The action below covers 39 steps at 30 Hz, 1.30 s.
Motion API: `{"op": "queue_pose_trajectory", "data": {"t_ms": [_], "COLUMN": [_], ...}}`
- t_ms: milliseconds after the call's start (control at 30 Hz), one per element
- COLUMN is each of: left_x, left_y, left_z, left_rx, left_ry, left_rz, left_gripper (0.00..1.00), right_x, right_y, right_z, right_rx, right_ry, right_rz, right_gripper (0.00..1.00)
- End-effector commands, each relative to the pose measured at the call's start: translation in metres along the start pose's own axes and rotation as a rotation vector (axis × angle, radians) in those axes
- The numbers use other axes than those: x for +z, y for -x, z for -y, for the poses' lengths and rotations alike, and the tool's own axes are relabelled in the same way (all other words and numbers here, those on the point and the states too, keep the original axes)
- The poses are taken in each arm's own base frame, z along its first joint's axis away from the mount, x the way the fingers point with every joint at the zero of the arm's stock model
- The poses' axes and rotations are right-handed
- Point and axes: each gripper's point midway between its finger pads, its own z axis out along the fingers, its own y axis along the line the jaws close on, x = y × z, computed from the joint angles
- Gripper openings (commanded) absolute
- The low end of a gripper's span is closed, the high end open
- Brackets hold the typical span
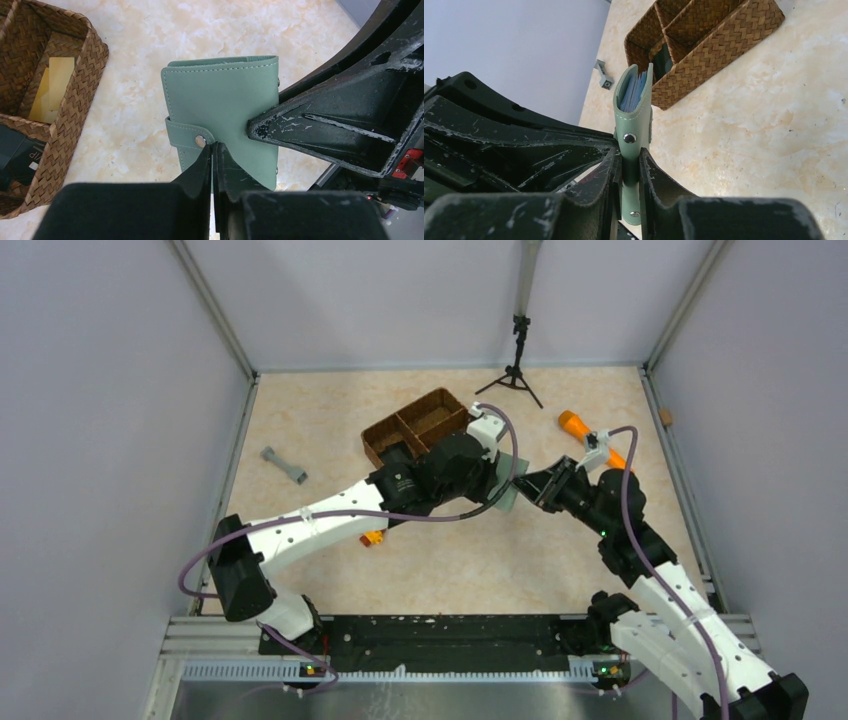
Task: Take the credit cards out of the card holder
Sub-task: Open the card holder at the center of the board.
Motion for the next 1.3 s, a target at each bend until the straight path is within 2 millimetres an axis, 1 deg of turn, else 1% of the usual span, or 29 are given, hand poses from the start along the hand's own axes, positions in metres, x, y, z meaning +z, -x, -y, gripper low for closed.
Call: {"op": "queue_pose_trajectory", "data": {"t_ms": [0, 100, 267, 533, 567, 600, 633, 700, 733, 767, 800, 900, 1067, 1167, 1267], "left_x": [0.001, 0.0, 0.001, -0.002, -0.004, -0.006, -0.007, -0.012, -0.013, -0.016, -0.017, -0.019, -0.018, -0.018, -0.008], "left_y": [0.008, 0.005, -0.003, -0.018, -0.019, -0.017, -0.015, -0.01, -0.008, -0.004, -0.003, 0.001, 0.003, 0.003, -0.001], "left_z": [-0.026, -0.035, -0.042, -0.067, -0.067, -0.063, -0.055, -0.035, -0.026, -0.02, -0.015, -0.008, -0.002, 0.012, 0.013], "left_rx": [-0.011, -0.022, -0.03, -0.069, -0.072, -0.071, -0.065, -0.042, -0.041, -0.042, -0.04, -0.031, -0.028, -0.019, -0.01], "left_ry": [0.133, 0.178, 0.201, 0.244, 0.238, 0.208, 0.163, 0.039, -0.013, -0.052, -0.078, -0.116, -0.134, -0.205, -0.197], "left_rz": [0.014, 0.002, -0.022, -0.056, -0.056, -0.05, -0.046, -0.025, -0.014, 0.006, 0.021, 0.04, 0.04, 0.036, 0.008], "left_gripper": [0.01, 0.0, 0.0, 0.0, 0.0, 0.0, 0.05, 0.3, 0.4, 0.47, 0.52, 0.58, 0.59, 0.6, 0.61], "right_x": [-0.005, -0.005, -0.005, -0.007, -0.006, -0.006, -0.005, -0.004, -0.004, -0.003, -0.002, -0.002, -0.001, 0.001, 0.001], "right_y": [0.001, 0.0, -0.002, -0.002, -0.002, -0.003, -0.003, -0.005, -0.006, -0.006, -0.007, -0.008, -0.009, -0.011, -0.011], "right_z": [-0.019, -0.014, -0.01, -0.005, -0.004, -0.002, -0.003, -0.001, -0.001, -0.002, -0.002, -0.002, -0.001, 0.0, -0.003], "right_rx": [-0.035, -0.042, -0.044, -0.058, -0.056, -0.055, -0.054, -0.048, -0.046, -0.042, -0.041, -0.036, -0.035, -0.032, -0.025], "right_ry": [0.081, 0.056, 0.041, 0.015, 0.013, 0.009, 0.011, 0.013, 0.016, 0.018, 0.019, 0.022, 0.023, 0.024, 0.036], "right_rz": [-0.005, -0.007, -0.013, -0.01, -0.011, -0.013, -0.013, -0.019, -0.022, -0.023, -0.027, -0.032, -0.038, -0.044, -0.047], "right_gripper": [0.0, 0.0, 0.0, 0.0, 0.0, 0.0, 0.0, 0.0, 0.0, 0.0, 0.0, 0.0, 0.0, 0.0, 0.0]}}
